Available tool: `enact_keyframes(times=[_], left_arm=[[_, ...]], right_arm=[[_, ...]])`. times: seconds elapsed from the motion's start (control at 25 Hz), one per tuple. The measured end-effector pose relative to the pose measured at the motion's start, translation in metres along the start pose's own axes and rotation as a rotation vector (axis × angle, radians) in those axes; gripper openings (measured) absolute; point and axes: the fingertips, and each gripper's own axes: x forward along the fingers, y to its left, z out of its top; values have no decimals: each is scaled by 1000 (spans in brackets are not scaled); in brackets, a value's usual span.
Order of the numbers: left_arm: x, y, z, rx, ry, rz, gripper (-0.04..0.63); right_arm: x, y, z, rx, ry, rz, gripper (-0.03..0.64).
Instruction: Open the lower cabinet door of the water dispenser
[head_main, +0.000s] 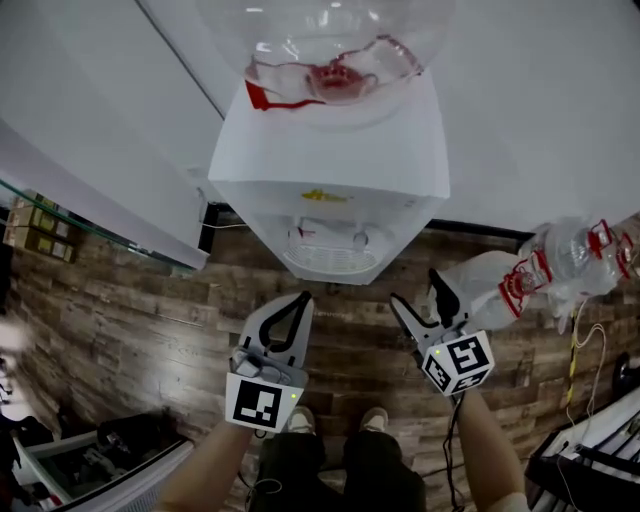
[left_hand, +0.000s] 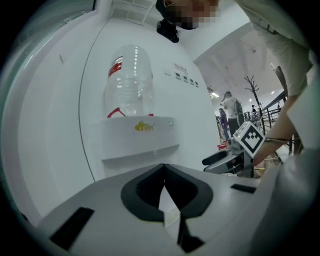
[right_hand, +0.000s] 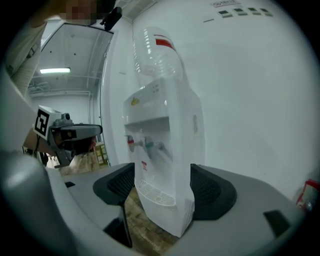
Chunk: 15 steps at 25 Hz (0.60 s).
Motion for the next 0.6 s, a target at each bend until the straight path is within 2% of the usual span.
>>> enact_keyframes(times=[0.08, 0.16, 0.2, 0.32, 0.6], left_arm=[[5, -1, -25, -3, 0, -1, 6], [12, -2, -47, 67, 3, -20, 6], [15, -1, -59, 64, 4, -17, 6], [21, -1, -92, -44, 2, 22, 6], [41, -1, -163, -28, 8, 28, 6]], right_arm=[[11, -7, -28, -9, 18, -2, 341], [24, -16, -54, -2, 27, -4, 341], [31, -19, -66, 3, 31, -4, 342], [55, -28, -102, 19, 41, 3, 348], [108, -51, -179, -11, 78, -1, 365]])
